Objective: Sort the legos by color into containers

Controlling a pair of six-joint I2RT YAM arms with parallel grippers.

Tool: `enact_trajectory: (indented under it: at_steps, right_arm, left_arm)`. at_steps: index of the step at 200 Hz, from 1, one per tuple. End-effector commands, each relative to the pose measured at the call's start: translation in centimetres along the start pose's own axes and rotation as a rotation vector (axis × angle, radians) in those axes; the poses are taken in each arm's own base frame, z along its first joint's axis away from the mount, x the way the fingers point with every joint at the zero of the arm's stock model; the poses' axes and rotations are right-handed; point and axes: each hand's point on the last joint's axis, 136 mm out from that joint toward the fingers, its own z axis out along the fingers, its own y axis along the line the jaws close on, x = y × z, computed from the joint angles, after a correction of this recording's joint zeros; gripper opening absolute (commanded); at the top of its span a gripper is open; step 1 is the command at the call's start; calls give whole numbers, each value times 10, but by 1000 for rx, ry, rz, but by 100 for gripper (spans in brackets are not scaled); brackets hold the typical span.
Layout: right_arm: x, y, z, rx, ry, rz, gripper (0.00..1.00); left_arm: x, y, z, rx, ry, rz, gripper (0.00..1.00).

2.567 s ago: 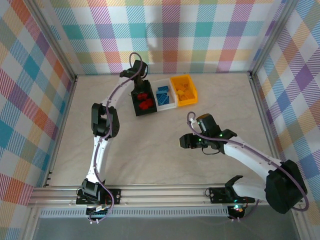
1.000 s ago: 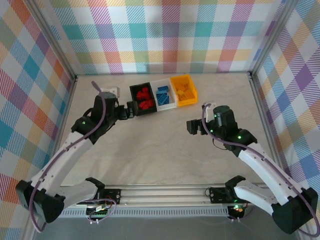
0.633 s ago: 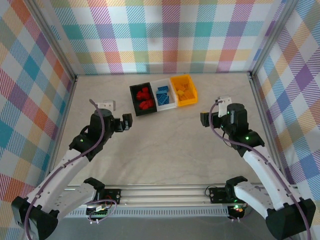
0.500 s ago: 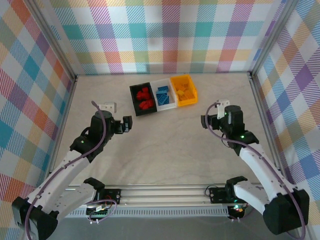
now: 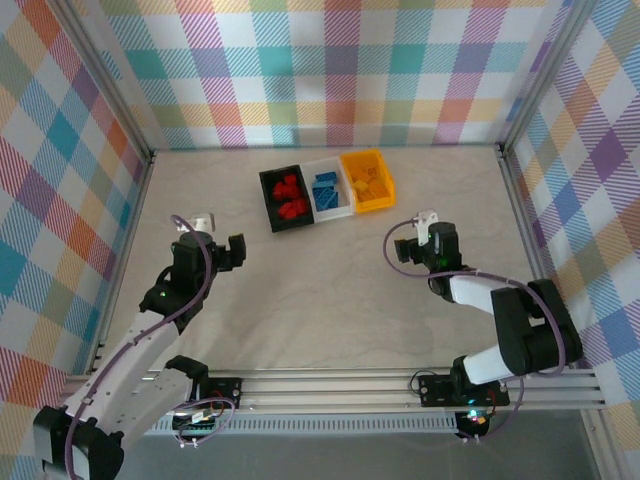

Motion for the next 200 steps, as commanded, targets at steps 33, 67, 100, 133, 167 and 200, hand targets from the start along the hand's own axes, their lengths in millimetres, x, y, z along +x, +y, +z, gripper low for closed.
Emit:
enact_trajectory:
  at_steps: [33, 67, 100, 133, 167, 200]
  right_arm:
    - [-19, -27, -15, 39, -224, 116, 100]
    - [-6, -31, -12, 4, -247, 184, 100]
    - [-8, -33, -3, -7, -218, 196, 100]
    - [-7, -35, 1, -35, -189, 215, 100]
    - [-7, -35, 1, -42, -182, 220, 100]
    - [-7, -37, 2, -54, -175, 232, 100]
  left_arm:
    - [12, 25, 40, -96, -84, 16, 100]
    - [26, 12, 77, -60, -81, 99, 100]
    - [35, -1, 103, -12, -102, 144, 100]
    - [54, -14, 122, 61, -77, 189, 100]
    - [55, -12, 128, 77, -47, 169, 100]
    - [59, 0, 127, 91, -88, 99, 100]
